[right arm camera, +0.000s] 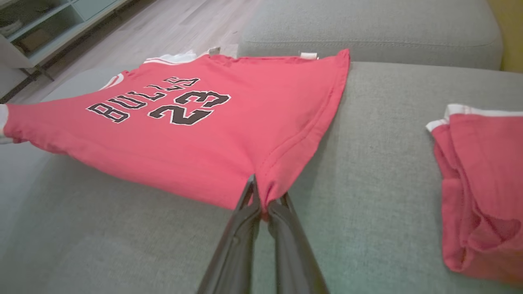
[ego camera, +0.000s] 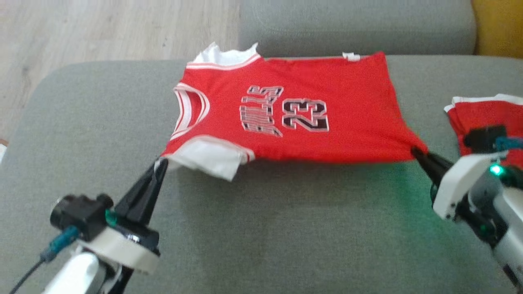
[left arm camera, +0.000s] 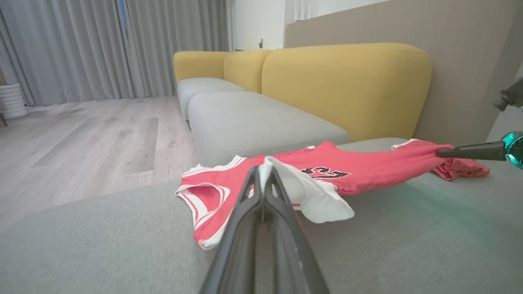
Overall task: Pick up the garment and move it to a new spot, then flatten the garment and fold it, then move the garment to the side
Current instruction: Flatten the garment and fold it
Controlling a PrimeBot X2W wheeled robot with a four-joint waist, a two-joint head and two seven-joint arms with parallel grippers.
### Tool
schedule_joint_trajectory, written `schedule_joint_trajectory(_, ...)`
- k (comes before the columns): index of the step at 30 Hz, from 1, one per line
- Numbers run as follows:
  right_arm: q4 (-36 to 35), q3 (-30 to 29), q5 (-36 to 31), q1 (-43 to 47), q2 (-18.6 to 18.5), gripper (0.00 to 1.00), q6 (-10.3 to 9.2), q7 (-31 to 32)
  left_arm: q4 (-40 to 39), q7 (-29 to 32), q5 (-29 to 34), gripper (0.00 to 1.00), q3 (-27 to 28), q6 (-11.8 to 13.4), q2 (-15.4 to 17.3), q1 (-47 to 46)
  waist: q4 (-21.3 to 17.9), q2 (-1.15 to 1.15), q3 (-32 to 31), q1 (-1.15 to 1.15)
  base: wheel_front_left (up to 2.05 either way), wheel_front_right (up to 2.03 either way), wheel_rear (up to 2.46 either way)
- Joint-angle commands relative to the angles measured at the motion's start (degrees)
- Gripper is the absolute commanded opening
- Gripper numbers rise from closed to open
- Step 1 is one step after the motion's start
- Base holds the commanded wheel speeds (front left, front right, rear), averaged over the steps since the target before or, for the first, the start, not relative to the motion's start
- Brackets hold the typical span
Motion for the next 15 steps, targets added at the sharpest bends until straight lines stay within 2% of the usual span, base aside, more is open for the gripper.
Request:
schedule_joint_trajectory(1,-2.72,-0.9,0.62,1.15,-2.07,0.0,-0.04,0.54,-2.8,0.42,-0.12,0.0,2.14,0.61,2.98,-0.7,0.2,-0.01,-1.03,0.01,0.0,0.0,0.0)
schedule_joint_trajectory(7,-9.4,-5.32,0.16,7.82,-3.27,0.0,-0.04,4.3,-8.38,2.2,-0.31,0.0,1.53,2.32,4.78,3.9,-0.1,-0.01,-1.32,0.01,0.0,0.0,0.0)
schedule_joint_trajectory(15,-14.49,-11.81,-3.42,10.13,-1.65,0.0,-0.04,7.73,-8.22,1.97,0.03,0.0,2.02,3.12,4.29,1.78,-0.76,-0.01,0.16,0.01,0.0,0.0,0.0)
